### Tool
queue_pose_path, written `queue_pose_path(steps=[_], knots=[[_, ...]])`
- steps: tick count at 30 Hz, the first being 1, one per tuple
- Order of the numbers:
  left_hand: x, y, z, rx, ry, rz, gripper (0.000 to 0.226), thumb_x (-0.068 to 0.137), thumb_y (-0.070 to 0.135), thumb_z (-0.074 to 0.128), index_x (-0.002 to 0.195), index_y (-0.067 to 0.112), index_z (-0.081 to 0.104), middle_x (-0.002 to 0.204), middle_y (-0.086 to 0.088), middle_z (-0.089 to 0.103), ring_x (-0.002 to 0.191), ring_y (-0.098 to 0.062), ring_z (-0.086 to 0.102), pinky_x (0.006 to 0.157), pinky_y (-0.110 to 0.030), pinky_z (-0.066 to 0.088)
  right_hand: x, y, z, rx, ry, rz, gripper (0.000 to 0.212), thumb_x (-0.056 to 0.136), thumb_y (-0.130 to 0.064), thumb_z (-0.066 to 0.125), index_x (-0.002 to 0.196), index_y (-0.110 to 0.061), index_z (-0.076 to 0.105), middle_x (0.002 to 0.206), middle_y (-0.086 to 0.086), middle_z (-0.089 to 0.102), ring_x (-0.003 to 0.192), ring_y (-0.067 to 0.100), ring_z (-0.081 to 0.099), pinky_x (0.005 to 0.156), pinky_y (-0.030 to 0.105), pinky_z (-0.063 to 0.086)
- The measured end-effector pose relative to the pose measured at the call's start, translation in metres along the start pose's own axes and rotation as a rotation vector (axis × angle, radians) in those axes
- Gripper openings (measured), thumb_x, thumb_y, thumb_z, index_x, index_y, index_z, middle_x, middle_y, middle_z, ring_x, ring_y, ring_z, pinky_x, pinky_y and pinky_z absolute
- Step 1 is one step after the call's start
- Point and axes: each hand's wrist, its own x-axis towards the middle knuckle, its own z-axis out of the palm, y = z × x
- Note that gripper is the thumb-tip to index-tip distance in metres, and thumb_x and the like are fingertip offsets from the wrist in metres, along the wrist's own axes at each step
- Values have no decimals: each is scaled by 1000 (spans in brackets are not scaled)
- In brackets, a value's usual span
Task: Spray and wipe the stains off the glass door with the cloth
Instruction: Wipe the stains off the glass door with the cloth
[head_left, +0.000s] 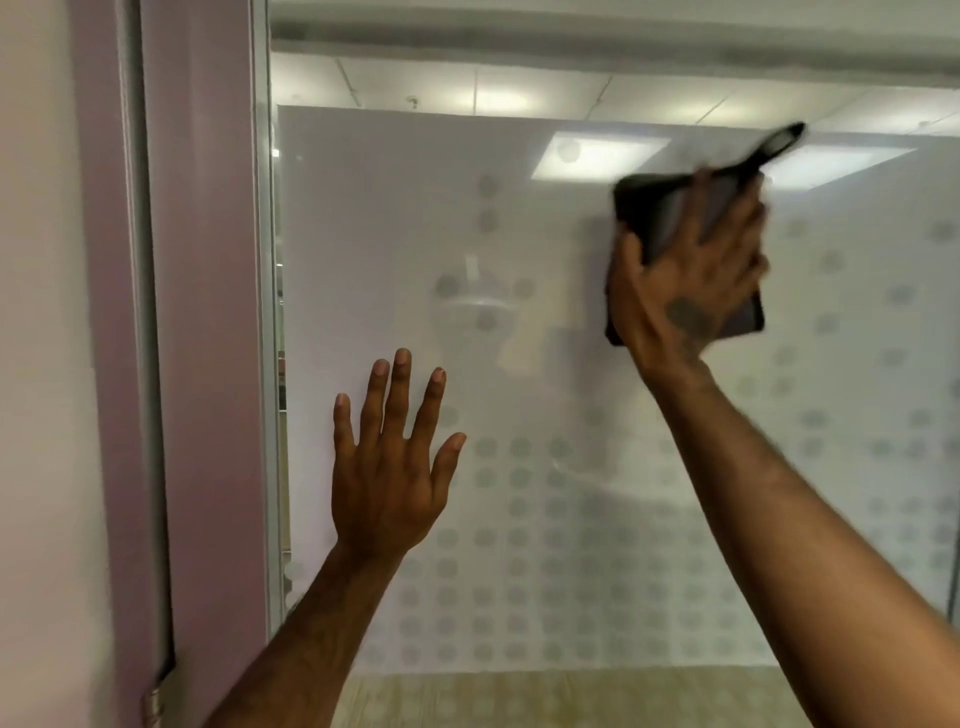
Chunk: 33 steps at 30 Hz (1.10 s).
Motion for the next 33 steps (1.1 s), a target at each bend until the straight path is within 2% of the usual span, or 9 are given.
queue_pose_path(steps=[4, 12, 15, 18, 21, 23, 27, 30, 33], knots=[[0, -1, 1, -20, 1, -5, 71, 102, 59, 26, 162, 24, 11, 170, -7, 10, 158, -26, 6, 125, -53, 7, -23, -41, 11, 5, -9, -334, 78, 86, -64, 39, 156, -30, 29, 165, 18, 20, 152, 38, 20, 119, 55, 17], [0, -3, -2, -136, 19, -11, 73, 103, 61, 18, 161, 18, 9, 168, -10, 18, 157, -25, 12, 127, -48, 2, -93, -34, 17, 8, -116, -803, 79, 85, -64, 47, 155, -28, 34, 164, 20, 23, 152, 37, 19, 118, 59, 19], [0, -3, -4, -230, 54, -24, 74, 102, 62, 21, 158, 14, 16, 166, -12, 24, 156, -25, 15, 127, -46, 2, -114, -20, 17, 23, -149, -874, 77, 86, -62, 47, 154, -28, 35, 164, 18, 23, 153, 35, 19, 116, 60, 22], [-2, -6, -3, -371, 107, -11, 69, 101, 61, 26, 150, 12, 30, 165, -13, 26, 156, -24, 16, 127, -48, 4, -126, -10, 15, 26, -151, -901, 76, 89, -69, 40, 154, -28, 36, 164, 17, 25, 153, 34, 19, 117, 58, 21], [-4, -7, 0, -483, 148, -17, 66, 101, 61, 28, 137, 8, 40, 164, -14, 29, 156, -24, 19, 127, -49, 6, -138, 3, 14, 37, -156, -923, 77, 88, -68, 47, 153, -28, 38, 163, 16, 25, 154, 34, 18, 119, 57, 19], [-5, -7, 0, -509, 167, -20, 68, 101, 60, 28, 136, 4, 41, 164, -13, 29, 155, -24, 22, 127, -50, 9, -150, 16, 14, 52, -176, -938, 77, 86, -63, 52, 153, -28, 37, 164, 16, 24, 154, 33, 16, 119, 58, 20], [-6, -9, 2, -464, 162, -28, 67, 103, 55, 27, 147, 6, 36, 166, -9, 28, 154, -23, 25, 127, -47, 7, -186, 55, 9, 85, -236, -977, 78, 85, -62, 52, 154, -30, 35, 165, 13, 22, 154, 32, 15, 118, 59, 20], [-6, -8, 3, -330, 141, -23, 61, 104, 51, 29, 153, 14, 33, 168, -4, 20, 157, -22, 16, 127, -45, 4, -206, 92, 1, 68, -245, -1013, 75, 86, -61, 52, 153, -31, 38, 163, 12, 28, 153, 32, 22, 117, 59, 25], [-6, -7, 3, -222, 132, -9, 62, 104, 51, 30, 156, 16, 32, 169, -7, 18, 157, -23, 12, 126, -50, 7, -195, 120, -8, 24, -235, -1075, 73, 88, -65, 49, 152, -32, 39, 162, 12, 30, 152, 31, 25, 117, 57, 23]])
